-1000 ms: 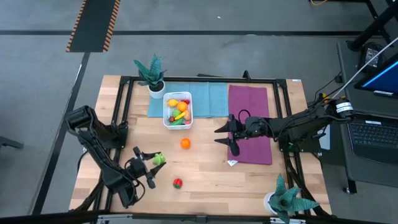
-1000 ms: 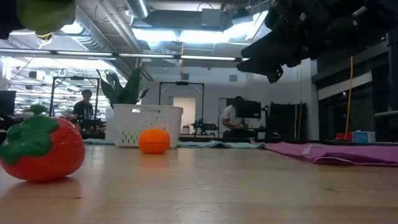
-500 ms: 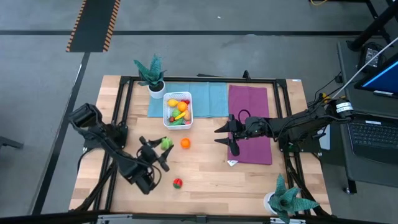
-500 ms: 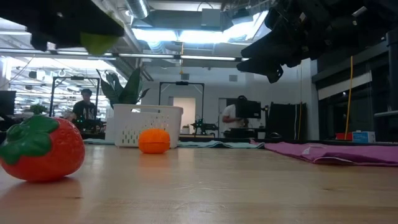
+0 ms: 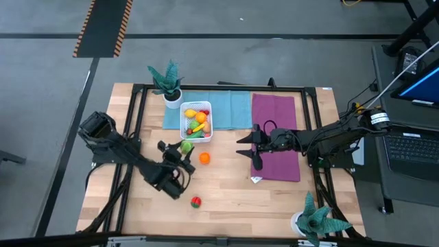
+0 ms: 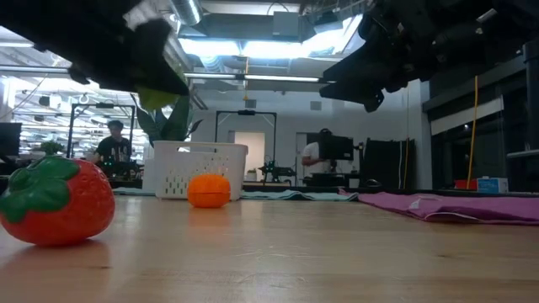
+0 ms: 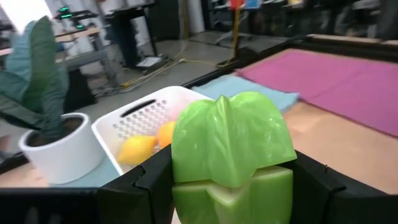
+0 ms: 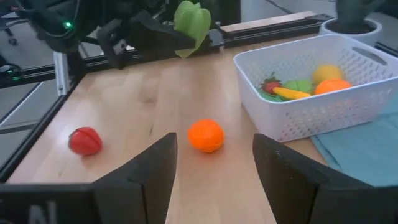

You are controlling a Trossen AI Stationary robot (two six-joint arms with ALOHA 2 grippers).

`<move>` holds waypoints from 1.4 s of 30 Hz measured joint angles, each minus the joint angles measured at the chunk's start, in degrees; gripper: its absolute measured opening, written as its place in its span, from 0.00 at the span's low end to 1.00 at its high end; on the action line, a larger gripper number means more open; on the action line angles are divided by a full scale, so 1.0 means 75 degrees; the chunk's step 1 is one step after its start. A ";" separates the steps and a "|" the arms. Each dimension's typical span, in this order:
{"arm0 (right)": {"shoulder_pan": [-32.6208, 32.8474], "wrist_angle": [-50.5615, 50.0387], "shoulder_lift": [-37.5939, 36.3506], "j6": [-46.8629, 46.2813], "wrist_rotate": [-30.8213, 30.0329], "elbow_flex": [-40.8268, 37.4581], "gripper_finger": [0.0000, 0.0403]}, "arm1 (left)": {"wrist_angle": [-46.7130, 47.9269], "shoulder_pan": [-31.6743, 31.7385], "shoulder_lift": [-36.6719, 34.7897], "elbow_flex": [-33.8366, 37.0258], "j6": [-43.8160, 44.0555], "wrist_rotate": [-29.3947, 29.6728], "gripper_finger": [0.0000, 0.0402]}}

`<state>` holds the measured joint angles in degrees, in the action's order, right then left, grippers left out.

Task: Pick and placing Produce into tupperware
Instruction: Put the green starfruit into the white basket

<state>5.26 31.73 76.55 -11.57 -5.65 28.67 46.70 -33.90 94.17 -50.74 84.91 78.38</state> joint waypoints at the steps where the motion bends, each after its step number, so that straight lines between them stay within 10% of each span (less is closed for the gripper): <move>1: -0.0003 0.0003 0.0000 0.0000 -0.0041 0.0000 0.53 | 0.0047 0.0144 0.0000 0.0000 -0.0004 -0.0012 0.52; 15: -0.0003 0.0017 0.0000 0.0000 -0.0049 0.0000 0.53 | -0.0539 0.1456 0.0000 0.0000 -0.1693 -0.0604 0.52; 23: -0.0003 0.0017 0.0000 0.0003 -0.0049 0.0000 0.53 | -0.3429 0.2162 -0.0009 0.0000 -0.5667 -0.1742 0.52; 42: -0.0005 -0.0120 0.0023 0.0181 -0.0049 -0.0003 0.53 | -0.7566 0.3421 -0.0792 0.0000 -1.0004 -0.4046 0.52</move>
<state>5.22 30.82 76.73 -10.22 -6.02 28.64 -10.05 -8.24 88.23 -50.74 9.88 48.04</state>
